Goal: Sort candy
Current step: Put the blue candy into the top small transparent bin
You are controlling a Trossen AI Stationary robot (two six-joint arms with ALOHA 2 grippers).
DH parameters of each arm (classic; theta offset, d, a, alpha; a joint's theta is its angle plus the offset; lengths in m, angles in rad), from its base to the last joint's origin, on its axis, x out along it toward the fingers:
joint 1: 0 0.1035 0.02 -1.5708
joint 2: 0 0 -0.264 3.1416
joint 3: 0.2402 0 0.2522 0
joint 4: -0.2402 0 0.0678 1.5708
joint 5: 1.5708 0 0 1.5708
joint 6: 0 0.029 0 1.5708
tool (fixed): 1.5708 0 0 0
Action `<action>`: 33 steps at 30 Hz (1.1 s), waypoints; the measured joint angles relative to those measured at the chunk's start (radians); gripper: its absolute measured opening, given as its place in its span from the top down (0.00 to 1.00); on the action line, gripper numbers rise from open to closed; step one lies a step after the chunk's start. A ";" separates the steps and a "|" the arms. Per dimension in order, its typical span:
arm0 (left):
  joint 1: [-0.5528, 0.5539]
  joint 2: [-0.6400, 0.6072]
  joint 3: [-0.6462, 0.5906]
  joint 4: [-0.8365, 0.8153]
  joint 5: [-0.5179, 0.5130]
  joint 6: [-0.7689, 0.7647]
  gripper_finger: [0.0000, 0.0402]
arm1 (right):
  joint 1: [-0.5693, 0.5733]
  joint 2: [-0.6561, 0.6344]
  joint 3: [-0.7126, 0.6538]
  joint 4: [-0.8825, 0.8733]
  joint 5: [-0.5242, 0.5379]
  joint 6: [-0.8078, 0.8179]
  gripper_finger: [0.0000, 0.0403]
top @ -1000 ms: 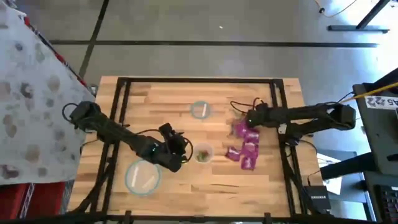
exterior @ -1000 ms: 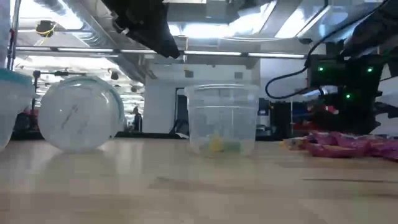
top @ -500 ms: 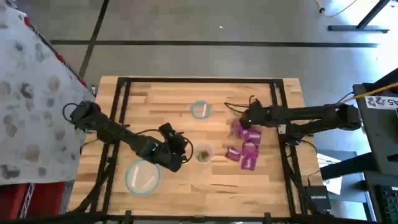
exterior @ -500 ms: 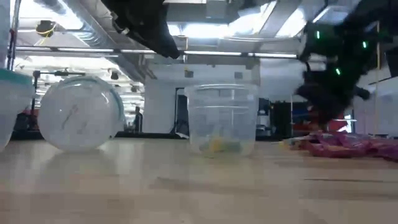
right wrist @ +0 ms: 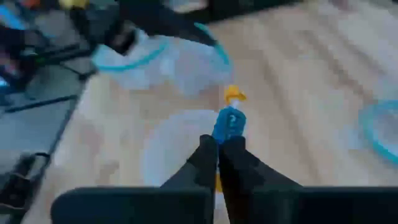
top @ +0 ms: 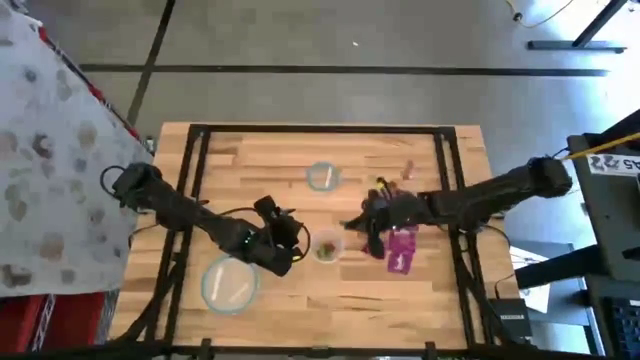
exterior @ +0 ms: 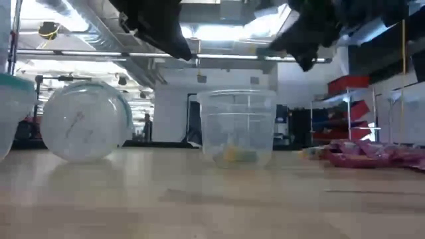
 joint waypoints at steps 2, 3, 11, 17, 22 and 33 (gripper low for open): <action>-0.001 0.000 0.000 0.001 0.000 0.000 0.53 | 0.007 0.060 0.000 0.074 -0.017 -0.006 1.00; -0.001 0.000 0.000 0.001 0.000 0.000 0.53 | 0.007 0.088 0.000 0.105 -0.021 -0.006 1.00; -0.002 0.000 0.000 0.001 0.003 -0.003 0.53 | 0.005 0.216 0.046 0.172 -0.025 -0.014 0.93; -0.002 0.000 0.000 0.001 0.003 -0.003 0.53 | 0.005 0.209 0.097 0.063 -0.063 -0.077 0.70; -0.002 0.000 0.000 0.001 0.007 -0.004 0.53 | 0.005 0.153 0.183 -0.188 -0.102 -0.113 0.55; -0.002 0.000 0.000 -0.005 0.008 0.000 0.53 | 0.005 -0.106 0.158 -0.992 0.413 0.361 0.58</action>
